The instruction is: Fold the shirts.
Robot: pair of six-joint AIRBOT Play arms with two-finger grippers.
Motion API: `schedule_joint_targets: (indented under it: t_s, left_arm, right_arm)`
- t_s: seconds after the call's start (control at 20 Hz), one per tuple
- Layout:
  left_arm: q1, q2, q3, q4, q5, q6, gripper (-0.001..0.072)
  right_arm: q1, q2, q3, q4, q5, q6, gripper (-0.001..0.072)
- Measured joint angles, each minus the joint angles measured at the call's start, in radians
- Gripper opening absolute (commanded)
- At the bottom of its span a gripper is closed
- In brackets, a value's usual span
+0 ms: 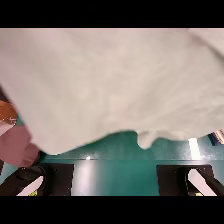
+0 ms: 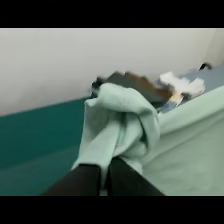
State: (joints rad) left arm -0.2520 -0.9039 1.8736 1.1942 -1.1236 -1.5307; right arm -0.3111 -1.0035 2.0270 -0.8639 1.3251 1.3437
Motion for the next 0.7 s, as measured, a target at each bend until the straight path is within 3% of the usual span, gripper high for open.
schedule_joint_targets:
  t_s: [0.3,0.65,0.7]
  left_arm:
    - [0.000,-0.186,-0.367,0.153,0.015,-0.031,0.0031]
    - [0.009,-0.540,-0.492,0.182,0.334,0.002,0.0034]
    - [0.015,-0.572,-0.496,0.182,0.373,0.002,0.0201]
  right_arm:
    - [0.237,-0.303,-0.201,-0.131,0.038,0.032,0.0014]
    - [0.340,-0.642,-0.273,-0.215,-0.139,0.043,0.0016]
    - [0.345,-0.675,-0.276,-0.220,-0.157,0.045,0.0026]
